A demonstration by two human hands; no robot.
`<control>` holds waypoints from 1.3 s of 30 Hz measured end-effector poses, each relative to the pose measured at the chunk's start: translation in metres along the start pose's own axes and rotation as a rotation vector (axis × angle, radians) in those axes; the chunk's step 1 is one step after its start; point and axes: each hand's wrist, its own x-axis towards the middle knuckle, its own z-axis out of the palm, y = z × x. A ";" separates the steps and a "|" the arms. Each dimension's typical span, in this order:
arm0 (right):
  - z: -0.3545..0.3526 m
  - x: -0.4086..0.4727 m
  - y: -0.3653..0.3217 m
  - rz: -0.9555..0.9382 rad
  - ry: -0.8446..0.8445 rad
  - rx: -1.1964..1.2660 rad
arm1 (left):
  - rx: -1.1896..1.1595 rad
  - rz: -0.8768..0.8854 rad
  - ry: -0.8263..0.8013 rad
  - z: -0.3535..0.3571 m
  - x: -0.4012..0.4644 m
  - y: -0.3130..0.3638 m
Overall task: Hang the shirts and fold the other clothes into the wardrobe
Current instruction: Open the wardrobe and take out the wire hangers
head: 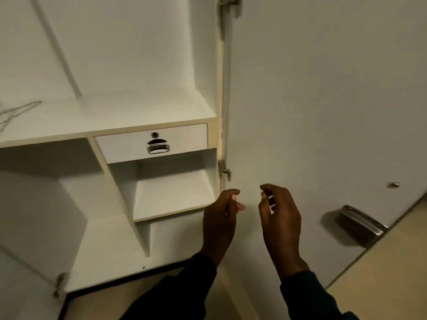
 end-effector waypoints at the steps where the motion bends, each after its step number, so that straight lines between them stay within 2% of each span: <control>1: 0.015 -0.005 -0.001 0.022 -0.054 0.025 | 0.027 -0.026 0.014 -0.018 -0.001 -0.012; 6: 0.096 -0.025 -0.030 -0.112 -0.228 0.064 | 0.101 -0.141 0.198 -0.107 -0.001 -0.072; 10: 0.160 -0.030 -0.083 -0.164 -0.362 0.185 | 0.140 -0.195 0.380 -0.181 0.010 -0.109; 13: 0.214 -0.028 -0.125 -0.249 -0.436 0.273 | 0.081 -0.280 0.507 -0.234 0.029 -0.130; 18: 0.317 -0.003 -0.200 -0.441 -0.456 0.330 | 0.033 -0.276 0.651 -0.327 0.090 -0.168; 22: 0.387 0.022 -0.256 -0.525 -0.505 0.343 | -0.003 -0.281 0.789 -0.403 0.136 -0.196; 24: 0.418 0.033 -0.288 -0.551 -0.522 0.355 | 0.016 -0.278 0.796 -0.440 0.155 -0.212; 27: 0.454 0.051 -0.332 -0.469 -0.595 0.418 | 0.077 -0.256 0.767 -0.487 0.179 -0.230; 29: 0.478 0.063 -0.360 -0.471 -0.605 0.433 | 0.084 -0.250 0.814 -0.514 0.194 -0.235; 32: 0.513 0.076 -0.400 -0.549 -0.643 0.407 | 0.107 -0.252 0.883 -0.549 0.215 -0.241; 39: 0.617 0.119 -0.462 -0.745 -0.796 0.315 | 0.243 -0.380 0.897 -0.614 0.265 -0.280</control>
